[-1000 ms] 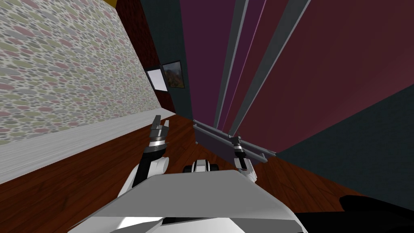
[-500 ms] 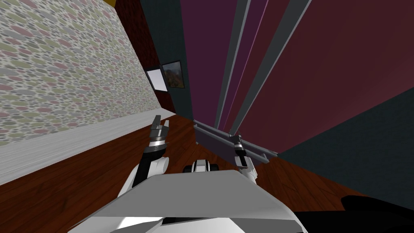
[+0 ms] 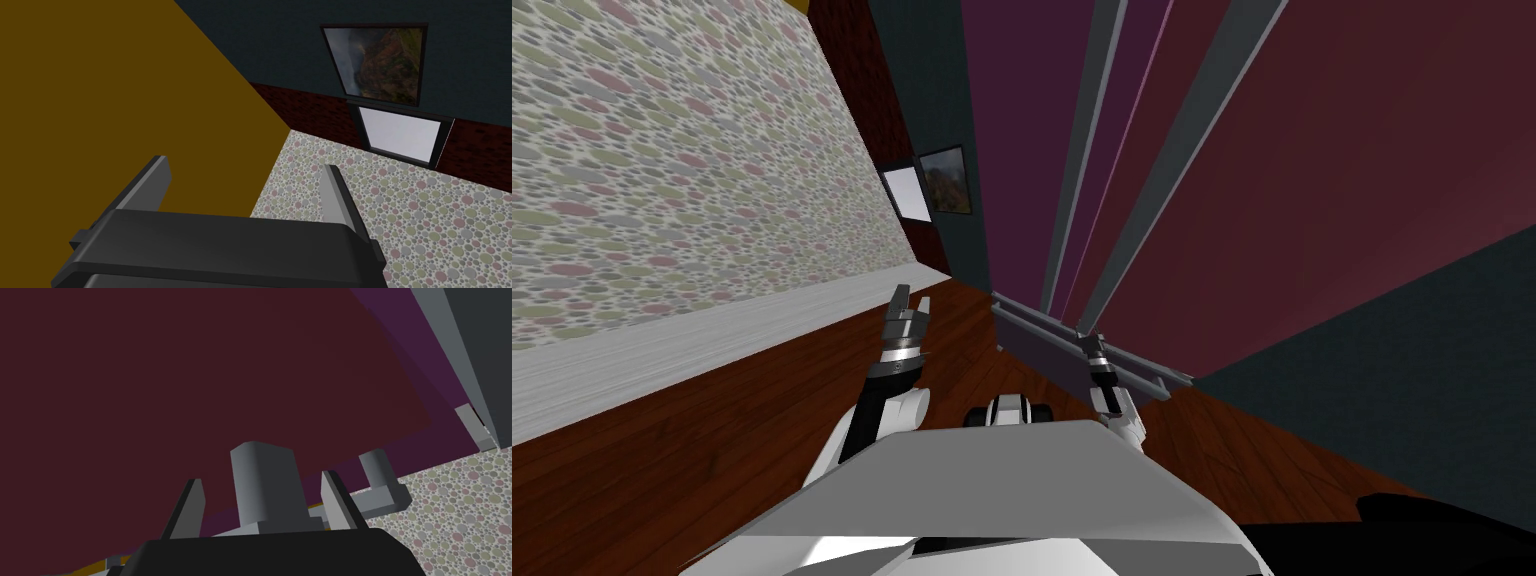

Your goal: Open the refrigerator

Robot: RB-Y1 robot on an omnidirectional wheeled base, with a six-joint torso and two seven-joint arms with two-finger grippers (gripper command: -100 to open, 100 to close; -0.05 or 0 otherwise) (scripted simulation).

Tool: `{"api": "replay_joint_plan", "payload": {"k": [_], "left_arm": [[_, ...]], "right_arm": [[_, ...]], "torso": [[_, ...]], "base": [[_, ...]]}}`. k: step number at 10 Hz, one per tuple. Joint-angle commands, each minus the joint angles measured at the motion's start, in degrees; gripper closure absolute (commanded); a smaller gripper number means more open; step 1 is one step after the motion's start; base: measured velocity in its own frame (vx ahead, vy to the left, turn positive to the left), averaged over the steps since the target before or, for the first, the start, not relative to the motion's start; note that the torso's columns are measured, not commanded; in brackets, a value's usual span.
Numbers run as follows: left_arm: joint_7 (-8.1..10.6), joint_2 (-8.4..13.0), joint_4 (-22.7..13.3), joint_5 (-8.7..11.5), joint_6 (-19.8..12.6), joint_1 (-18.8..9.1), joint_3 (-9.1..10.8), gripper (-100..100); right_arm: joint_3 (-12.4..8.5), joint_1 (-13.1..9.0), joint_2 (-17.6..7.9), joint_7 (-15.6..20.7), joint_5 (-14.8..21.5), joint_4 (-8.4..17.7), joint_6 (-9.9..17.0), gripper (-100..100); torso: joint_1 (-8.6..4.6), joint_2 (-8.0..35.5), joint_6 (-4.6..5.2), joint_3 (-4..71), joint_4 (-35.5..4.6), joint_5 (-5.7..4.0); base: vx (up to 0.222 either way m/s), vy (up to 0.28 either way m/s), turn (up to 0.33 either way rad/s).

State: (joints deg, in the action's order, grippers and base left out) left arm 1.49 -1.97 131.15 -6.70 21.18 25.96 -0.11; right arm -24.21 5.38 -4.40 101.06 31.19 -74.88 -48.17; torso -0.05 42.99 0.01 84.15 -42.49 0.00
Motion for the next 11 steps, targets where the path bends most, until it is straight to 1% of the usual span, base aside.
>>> {"api": "replay_joint_plan", "payload": {"k": [1,4,6,7,8,9,11], "left_arm": [[0.0,0.0,0.0,0.0,0.0,0.0,0.0,0],[0.0,0.0,0.0,0.0,0.0,0.0,0.0,0],[0.0,0.0,0.0,0.0,0.0,0.0,0.0,0],[0.0,0.0,0.0,0.0,0.0,0.0,0.0,0],[0.0,0.0,0.0,0.0,0.0,0.0,0.0,0],[0.0,0.0,0.0,0.0,0.0,0.0,0.0,0],[0.0,0.0,0.0,0.0,0.0,0.0,0.0,0]], "right_arm": [[2.5,-0.3,-1.9,-2.9,0.8,0.2,-1.3,100],[5.2,-0.7,-4.0,-5.7,1.6,0.4,-2.4,100],[7.1,-0.9,-5.3,-7.6,2.2,0.5,-3.0,100],[6.8,-0.3,-4.6,-6.9,2.3,0.8,-2.6,100],[8.9,-0.2,-5.5,-8.5,2.9,0.8,-4.1,100],[8.9,-0.2,-5.5,-8.5,2.9,0.8,-4.1,100],[10.6,-0.3,-6.5,-9.9,3.3,0.6,-5.5,100]], "torso": [[0.04,0.1,0.25,0.0,0.0,0.06],[-0.21,-0.2,0.5,0.2,-0.2,0.22],[0.0,-0.4,0.31,0.3,-0.2,0.25],[0.07,-0.3,0.18,0.2,-0.2,0.27],[0.21,-0.6,0.19,0.4,-0.1,0.26],[0.09,-0.4,-0.08,0.3,-0.1,0.16],[0.01,-0.5,0.15,0.3,-0.1,0.15]], "base": [[-0.278,-0.117,0.109],[-0.259,-0.089,0.087],[-0.205,-0.064,0.074],[-0.103,-0.039,0.039],[-0.167,-0.12,0.113],[-0.165,-0.144,0.112],[-0.142,-0.151,0.094]]}}
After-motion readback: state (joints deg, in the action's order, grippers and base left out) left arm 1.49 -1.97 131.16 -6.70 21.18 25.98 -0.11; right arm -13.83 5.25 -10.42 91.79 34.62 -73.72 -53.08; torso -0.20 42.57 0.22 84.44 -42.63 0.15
